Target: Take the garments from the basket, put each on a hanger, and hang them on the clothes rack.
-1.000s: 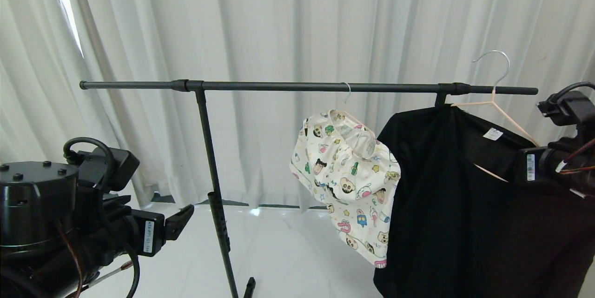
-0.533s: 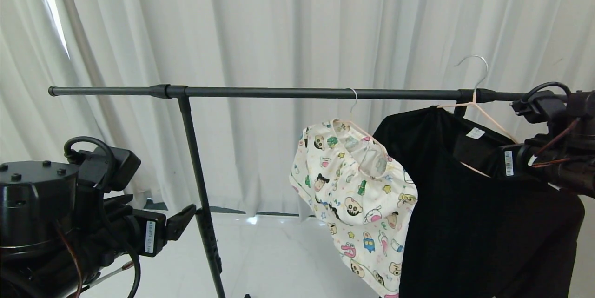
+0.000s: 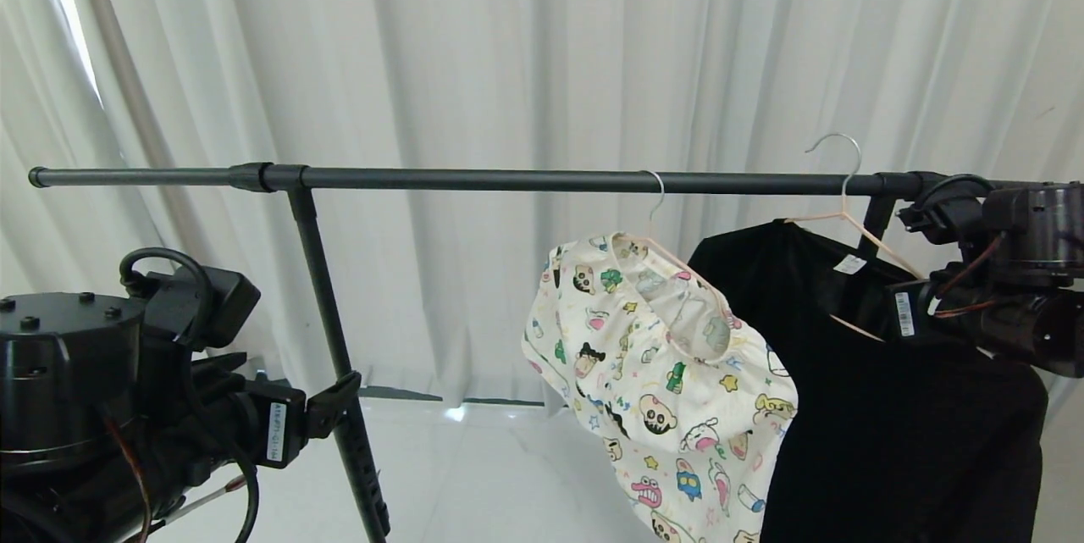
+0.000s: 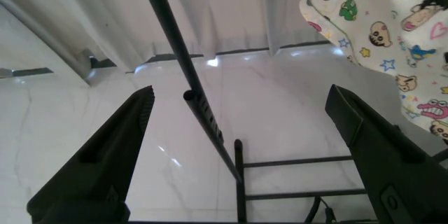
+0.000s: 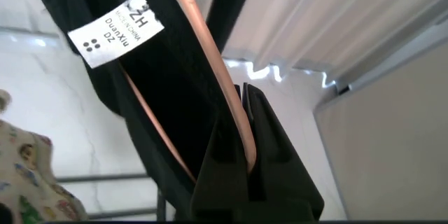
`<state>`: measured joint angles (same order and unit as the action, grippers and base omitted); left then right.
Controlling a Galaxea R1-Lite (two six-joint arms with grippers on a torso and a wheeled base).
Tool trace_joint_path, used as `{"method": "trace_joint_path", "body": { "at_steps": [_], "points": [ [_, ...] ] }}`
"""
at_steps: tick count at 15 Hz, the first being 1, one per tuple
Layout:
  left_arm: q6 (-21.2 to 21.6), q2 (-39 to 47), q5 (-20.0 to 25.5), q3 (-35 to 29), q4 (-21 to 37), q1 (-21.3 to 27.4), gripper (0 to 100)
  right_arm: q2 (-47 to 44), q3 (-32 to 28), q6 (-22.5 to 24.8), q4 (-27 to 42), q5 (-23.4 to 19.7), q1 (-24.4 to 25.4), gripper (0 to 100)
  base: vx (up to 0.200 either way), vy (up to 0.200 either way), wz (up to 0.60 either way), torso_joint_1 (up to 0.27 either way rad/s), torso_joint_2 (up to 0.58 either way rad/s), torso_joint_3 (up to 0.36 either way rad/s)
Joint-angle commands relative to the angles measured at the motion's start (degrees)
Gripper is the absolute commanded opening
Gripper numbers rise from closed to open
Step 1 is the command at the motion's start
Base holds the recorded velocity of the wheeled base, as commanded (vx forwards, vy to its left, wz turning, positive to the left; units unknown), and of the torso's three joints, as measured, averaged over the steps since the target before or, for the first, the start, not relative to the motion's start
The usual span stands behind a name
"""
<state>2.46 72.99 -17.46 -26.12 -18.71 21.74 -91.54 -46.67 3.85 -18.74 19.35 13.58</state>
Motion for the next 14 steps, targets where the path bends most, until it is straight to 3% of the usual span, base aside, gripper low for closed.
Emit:
{"method": "trace_joint_path", "body": {
  "at_steps": [1,4,14],
  "points": [
    [0.0,0.0,0.0,-0.1,0.0,0.3,100,-0.6,0.9,0.0,0.1,0.5,1.0,0,0.000,0.000,0.00,0.000,0.00,0.000],
    [0.0,0.0,0.0,-0.2,-1.2,0.6,100,-3.1,0.5,0.0,0.0,3.3,1.3,0,0.000,0.000,0.00,0.000,0.00,0.000],
    [0.3,0.1,0.0,0.2,-1.9,0.6,100,-6.3,-3.2,0.0,0.1,3.7,1.4,0,0.000,0.000,0.00,0.000,0.00,0.000]
  ]
}}
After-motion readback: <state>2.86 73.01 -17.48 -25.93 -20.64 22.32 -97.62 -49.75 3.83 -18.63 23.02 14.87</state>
